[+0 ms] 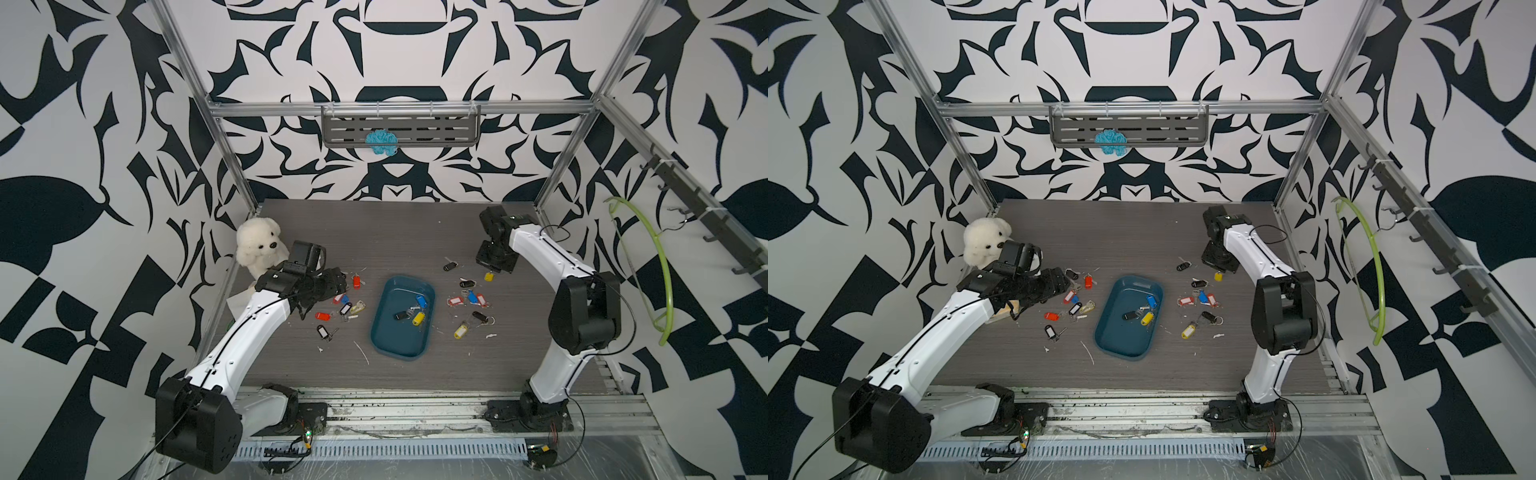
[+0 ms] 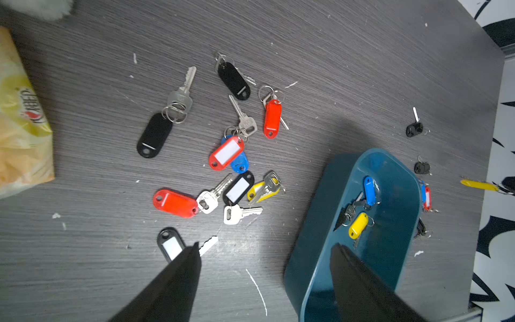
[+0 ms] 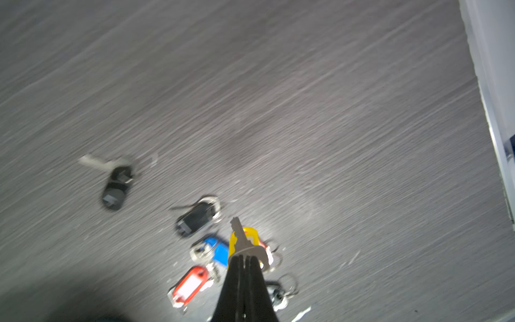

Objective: Take the keys out of the storage box
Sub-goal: Place the key at the center of the board.

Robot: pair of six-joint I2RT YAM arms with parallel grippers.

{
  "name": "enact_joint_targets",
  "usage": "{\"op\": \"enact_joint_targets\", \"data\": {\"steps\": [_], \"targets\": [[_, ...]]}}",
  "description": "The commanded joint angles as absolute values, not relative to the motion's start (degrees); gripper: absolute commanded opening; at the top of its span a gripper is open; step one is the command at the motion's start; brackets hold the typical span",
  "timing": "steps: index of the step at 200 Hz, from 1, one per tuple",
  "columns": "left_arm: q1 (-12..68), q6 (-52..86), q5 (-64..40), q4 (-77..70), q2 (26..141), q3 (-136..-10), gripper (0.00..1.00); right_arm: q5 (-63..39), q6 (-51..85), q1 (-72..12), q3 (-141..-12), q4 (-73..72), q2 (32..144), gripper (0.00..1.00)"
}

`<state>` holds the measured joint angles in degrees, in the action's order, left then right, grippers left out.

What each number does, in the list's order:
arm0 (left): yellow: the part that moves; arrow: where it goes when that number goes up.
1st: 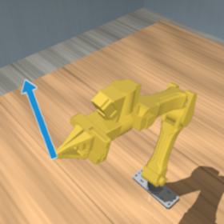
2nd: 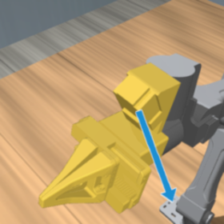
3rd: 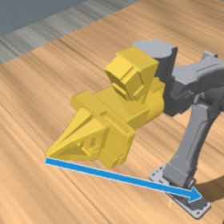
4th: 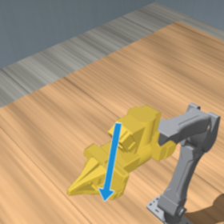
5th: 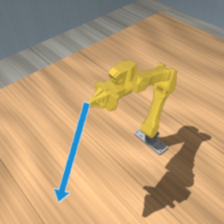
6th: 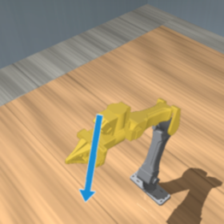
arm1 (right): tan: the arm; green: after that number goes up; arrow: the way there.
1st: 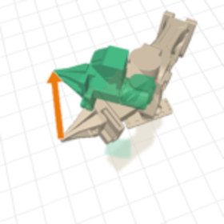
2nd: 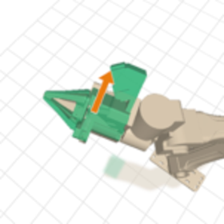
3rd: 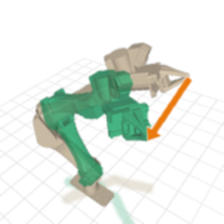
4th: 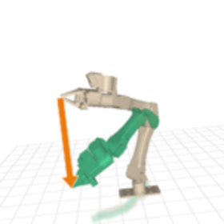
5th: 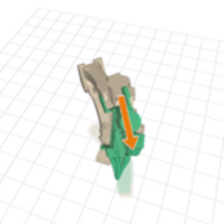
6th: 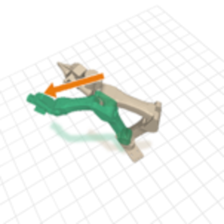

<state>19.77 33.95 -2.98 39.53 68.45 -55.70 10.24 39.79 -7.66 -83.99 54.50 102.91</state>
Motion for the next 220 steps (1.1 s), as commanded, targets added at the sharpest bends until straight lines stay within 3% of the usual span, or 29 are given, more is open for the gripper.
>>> {"op": "enact_joint_targets", "data": {"steps": [1, 48, 61, 77, 97, 132, 180, 220], "targets": [[22.3, 35.9, -1.7, 39.6, 69.9, -57.0, 0.8, 7.4, 37.0, -4.6, -83.1, 51.6, 101.8, 0.0], [26.7, 39.4, -2.1, 37.3, 72.6, -57.3, 0.8, 5.4, 35.4, -0.9, -80.7, 48.6, 103.5, 0.0], [27.9, 39.6, -1.5, 37.3, 74.6, -58.0, 0.8, 4.8, 35.4, -0.4, -79.7, 48.1, 103.4, 0.23], [29.1, 39.6, -0.6, 37.7, 75.5, -59.2, 0.8, 4.1, 35.6, 0.0, -78.3, 47.4, 102.4, 0.44], [30.0, 39.3, -0.2, 38.1, 76.8, -60.7, 0.8, 3.5, 35.8, 0.0, -77.6, 47.4, 100.9, 0.53], [32.5, 38.3, 1.8, 39.3, 78.9, -63.4, 0.8, 2.6, 35.9, 0.0, -76.9, 48.8, 96.2, 0.53], [36.8, 37.4, 4.0, 40.1, 81.8, -65.6, 0.79, -0.7, 36.4, 0.0, -70.0, 47.9, 83.7, 0.29], [40.2, 37.0, 4.8, 40.2, 84.4, -67.1, 0.79, -7.7, 35.1, -1.7, -64.1, 47.0, 75.7, 0.27]]}}
